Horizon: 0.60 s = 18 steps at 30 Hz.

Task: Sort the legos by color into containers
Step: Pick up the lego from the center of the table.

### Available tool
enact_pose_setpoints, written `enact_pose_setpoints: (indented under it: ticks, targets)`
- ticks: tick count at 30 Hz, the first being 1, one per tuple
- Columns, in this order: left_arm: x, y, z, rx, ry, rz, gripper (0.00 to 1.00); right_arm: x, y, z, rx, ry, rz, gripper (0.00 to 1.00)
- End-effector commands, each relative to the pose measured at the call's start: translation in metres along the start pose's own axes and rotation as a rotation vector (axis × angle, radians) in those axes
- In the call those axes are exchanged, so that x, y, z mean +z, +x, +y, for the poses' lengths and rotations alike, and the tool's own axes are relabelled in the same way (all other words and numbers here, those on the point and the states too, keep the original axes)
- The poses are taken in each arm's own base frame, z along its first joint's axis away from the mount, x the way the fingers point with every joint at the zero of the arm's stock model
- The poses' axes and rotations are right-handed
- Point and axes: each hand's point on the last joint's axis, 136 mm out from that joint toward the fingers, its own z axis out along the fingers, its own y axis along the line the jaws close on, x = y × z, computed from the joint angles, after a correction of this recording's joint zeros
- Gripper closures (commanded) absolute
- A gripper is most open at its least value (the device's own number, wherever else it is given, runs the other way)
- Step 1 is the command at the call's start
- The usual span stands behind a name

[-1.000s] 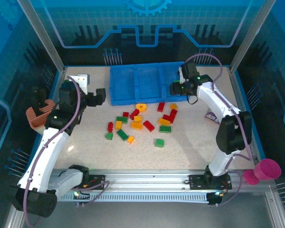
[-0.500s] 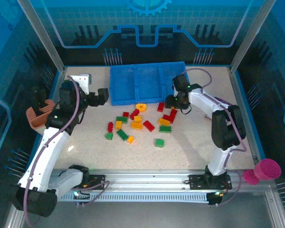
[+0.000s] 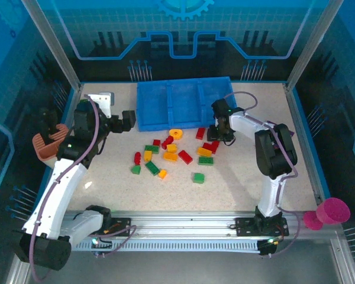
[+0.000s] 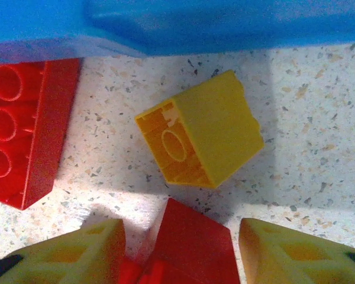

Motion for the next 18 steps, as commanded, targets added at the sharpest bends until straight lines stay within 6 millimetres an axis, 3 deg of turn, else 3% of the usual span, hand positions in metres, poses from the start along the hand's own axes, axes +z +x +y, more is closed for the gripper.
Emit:
enact_pose_setpoints:
  ticks: [1, 5, 8, 12, 18]
  targets:
    - [-0.001, 0.001, -0.003, 0.003, 0.015, -0.007, 0.01, 0.008, 0.011, 0.001, -0.025, 0.016, 0.036, 0.52]
    - [0.0, 0.001, -0.003, 0.003, 0.014, -0.003, 0.01, 0.008, 0.014, 0.002, -0.048, 0.008, 0.047, 0.64]
    - [-0.001, 0.001, -0.002, 0.007, 0.007, -0.002, 0.01, -0.005, 0.011, 0.002, -0.088, 0.003, 0.025, 0.69]
    - [-0.005, -0.002, -0.001, 0.016, 0.001, -0.012, 0.01, -0.041, -0.001, 0.017, -0.243, -0.053, -0.02, 0.71]
    - [-0.01, -0.01, -0.001, 0.029, -0.007, -0.022, 0.01, -0.117, -0.047, 0.052, -0.41, -0.104, -0.201, 0.72]
